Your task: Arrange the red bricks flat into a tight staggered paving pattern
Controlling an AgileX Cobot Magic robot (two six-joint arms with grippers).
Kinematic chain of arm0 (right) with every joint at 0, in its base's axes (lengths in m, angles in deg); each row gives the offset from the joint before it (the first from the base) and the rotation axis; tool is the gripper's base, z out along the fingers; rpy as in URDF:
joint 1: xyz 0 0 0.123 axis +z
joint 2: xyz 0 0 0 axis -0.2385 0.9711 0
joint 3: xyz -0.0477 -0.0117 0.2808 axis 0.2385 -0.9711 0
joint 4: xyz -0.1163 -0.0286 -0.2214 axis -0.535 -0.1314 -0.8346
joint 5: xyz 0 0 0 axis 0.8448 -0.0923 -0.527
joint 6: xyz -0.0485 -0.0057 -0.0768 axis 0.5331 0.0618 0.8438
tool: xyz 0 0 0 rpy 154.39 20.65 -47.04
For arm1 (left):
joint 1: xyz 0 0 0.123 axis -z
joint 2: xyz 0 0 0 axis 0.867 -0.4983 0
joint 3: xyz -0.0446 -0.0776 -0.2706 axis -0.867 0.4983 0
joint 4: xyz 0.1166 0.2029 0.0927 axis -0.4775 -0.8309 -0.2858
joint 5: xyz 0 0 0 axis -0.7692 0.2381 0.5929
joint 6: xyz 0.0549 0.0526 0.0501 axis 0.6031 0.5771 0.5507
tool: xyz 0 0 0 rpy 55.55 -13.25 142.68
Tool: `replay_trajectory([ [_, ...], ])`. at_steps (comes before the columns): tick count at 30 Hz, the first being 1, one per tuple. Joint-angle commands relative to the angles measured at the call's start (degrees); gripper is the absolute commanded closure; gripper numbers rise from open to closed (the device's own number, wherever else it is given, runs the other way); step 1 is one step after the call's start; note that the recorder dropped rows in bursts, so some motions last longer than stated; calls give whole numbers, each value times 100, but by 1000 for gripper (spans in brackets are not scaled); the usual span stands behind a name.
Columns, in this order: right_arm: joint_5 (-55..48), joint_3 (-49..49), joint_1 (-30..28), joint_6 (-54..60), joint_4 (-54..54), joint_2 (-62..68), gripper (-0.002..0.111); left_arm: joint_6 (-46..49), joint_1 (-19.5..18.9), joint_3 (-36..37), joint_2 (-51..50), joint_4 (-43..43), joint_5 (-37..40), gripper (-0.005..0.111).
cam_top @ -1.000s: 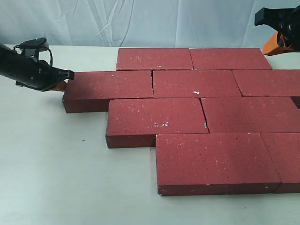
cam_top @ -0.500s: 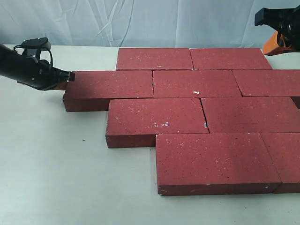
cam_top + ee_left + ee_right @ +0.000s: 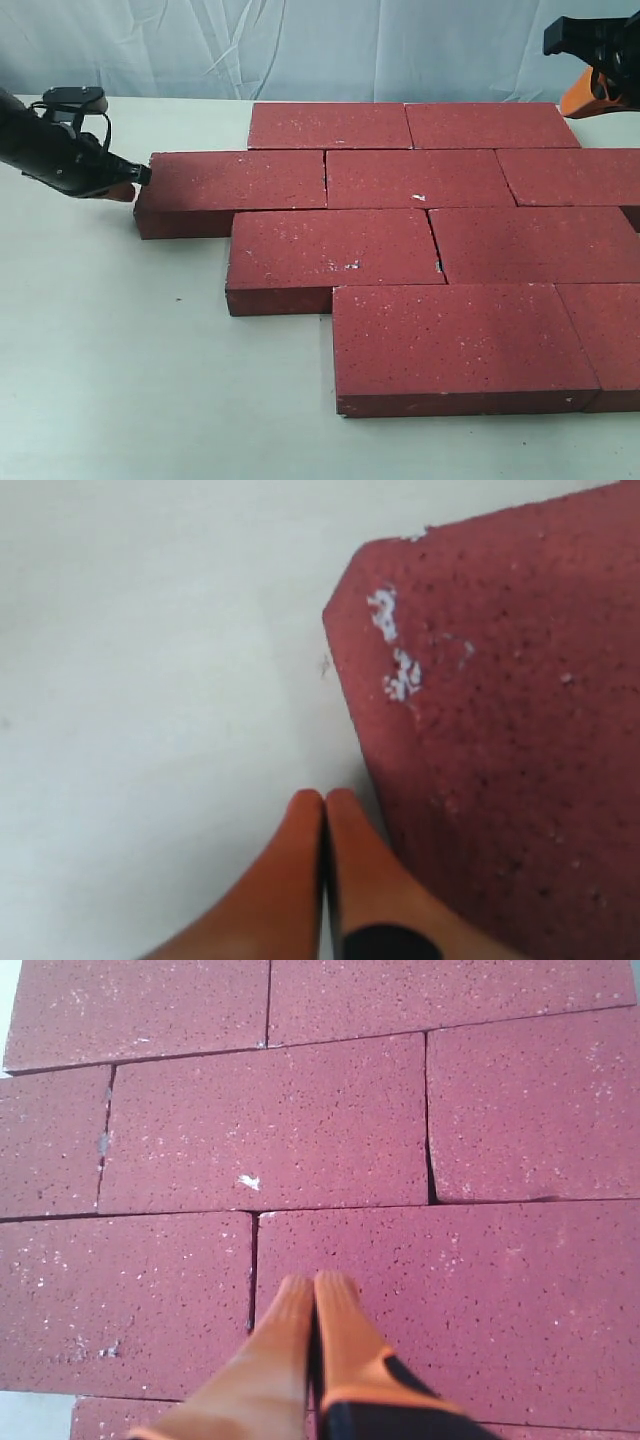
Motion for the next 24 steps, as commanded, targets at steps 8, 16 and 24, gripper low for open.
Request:
replay_trajectory([
  [8,-146,-24,97,393,-34,-58,109,-3292,15,27,1381,-2661,180,107],
  [16,-234,-24,889,639,-721,-458,109,-3694,15,27,2456,-2681,597,107],
  [24,-73,-24,929,602,-855,-996,109,-3694,15,27,3478,-2580,854,107],
])
